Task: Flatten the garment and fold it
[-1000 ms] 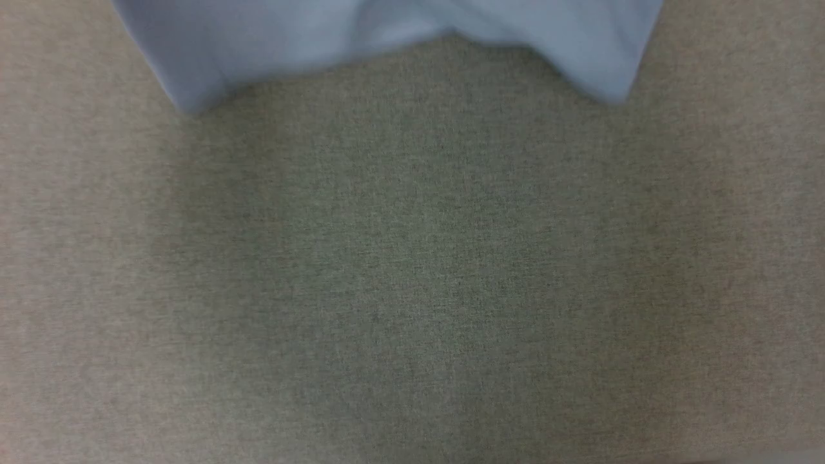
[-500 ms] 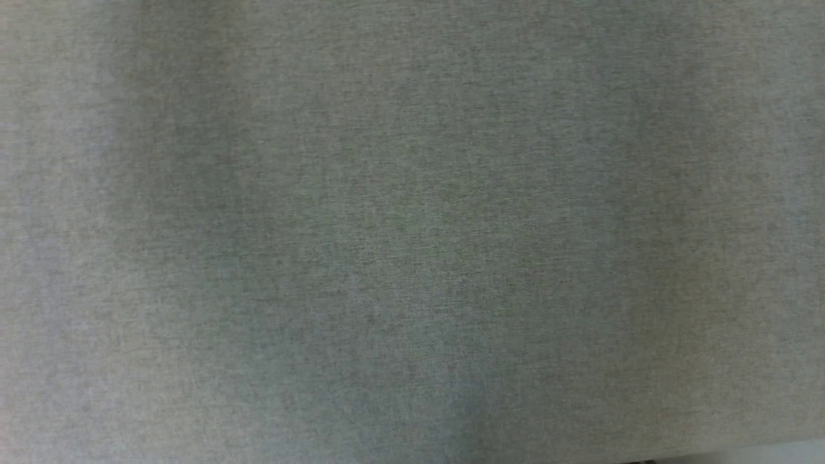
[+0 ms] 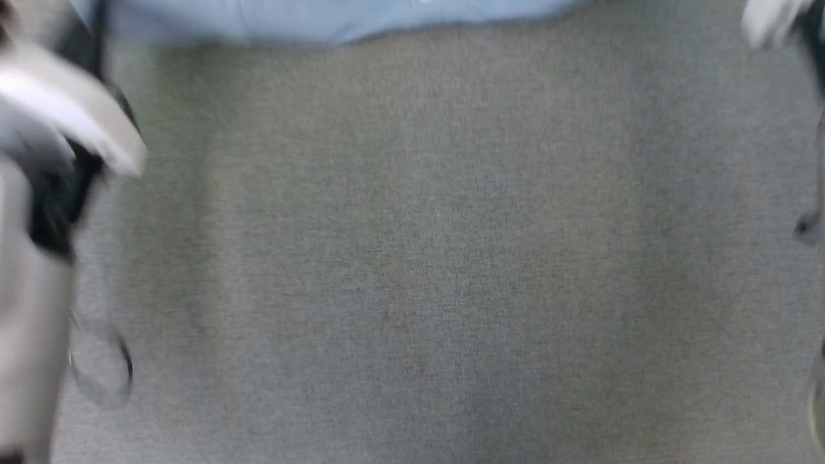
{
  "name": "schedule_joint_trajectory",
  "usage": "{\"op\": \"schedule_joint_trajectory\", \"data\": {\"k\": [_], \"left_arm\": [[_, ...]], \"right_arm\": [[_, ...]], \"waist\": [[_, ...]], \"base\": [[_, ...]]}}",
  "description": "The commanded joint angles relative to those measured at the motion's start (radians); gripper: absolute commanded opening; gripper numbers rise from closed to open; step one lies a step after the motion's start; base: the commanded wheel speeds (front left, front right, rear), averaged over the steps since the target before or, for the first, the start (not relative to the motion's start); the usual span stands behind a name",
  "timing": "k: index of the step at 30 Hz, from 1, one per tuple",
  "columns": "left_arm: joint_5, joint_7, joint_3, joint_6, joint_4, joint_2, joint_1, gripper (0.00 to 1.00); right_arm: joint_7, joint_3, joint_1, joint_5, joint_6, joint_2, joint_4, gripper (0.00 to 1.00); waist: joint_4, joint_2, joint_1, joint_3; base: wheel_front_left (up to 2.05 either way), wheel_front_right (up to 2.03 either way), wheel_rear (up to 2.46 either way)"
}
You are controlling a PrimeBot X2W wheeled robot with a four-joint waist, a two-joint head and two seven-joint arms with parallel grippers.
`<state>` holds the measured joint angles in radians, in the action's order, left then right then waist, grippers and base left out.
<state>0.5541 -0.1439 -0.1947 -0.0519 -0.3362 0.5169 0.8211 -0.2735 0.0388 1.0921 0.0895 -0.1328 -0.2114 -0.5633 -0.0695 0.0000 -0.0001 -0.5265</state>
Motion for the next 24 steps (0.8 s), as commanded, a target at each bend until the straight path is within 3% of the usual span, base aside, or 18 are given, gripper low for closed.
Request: {"op": "schedule_joint_trajectory", "data": {"k": [1,7,13,18,24], "left_arm": [[0.032,-0.028,0.004,0.011,0.048,-0.007,-0.086,0.00],[0.089,-0.126,-0.004,0.077,0.278,0.000,-0.434,0.00],[0.140,-0.189,0.000,0.156,0.426,-0.002,-0.726,0.00],[0.138,-0.199,-0.001,0.228,0.497,-0.012,-0.894,0.00],[0.166,-0.179,0.001,0.266,0.502,-0.053,-1.015,0.00]], "right_arm": [[-0.034,-0.005,-0.079,0.033,0.002,-0.012,0.033,0.00],[-0.188,0.025,-0.403,0.121,0.002,-0.019,0.229,0.00],[-0.319,0.128,-0.693,0.068,0.002,-0.009,0.412,0.00],[-0.406,0.244,-0.888,0.018,0.002,0.050,0.501,0.00],[-0.489,0.328,-1.040,0.016,0.002,0.132,0.572,0.00]], "waist": [[0.024,0.0000,0.0001,0.097],[0.036,0.0000,0.0001,0.195],[0.046,0.0000,0.0001,0.278],[0.055,0.0000,0.0001,0.311],[0.055,0.0000,0.0001,0.326]], "base": [[0.00,0.00,0.00],[0.00,0.00,0.00],[0.00,0.00,0.00],[0.00,0.00,0.00],[0.00,0.00,0.00]]}}
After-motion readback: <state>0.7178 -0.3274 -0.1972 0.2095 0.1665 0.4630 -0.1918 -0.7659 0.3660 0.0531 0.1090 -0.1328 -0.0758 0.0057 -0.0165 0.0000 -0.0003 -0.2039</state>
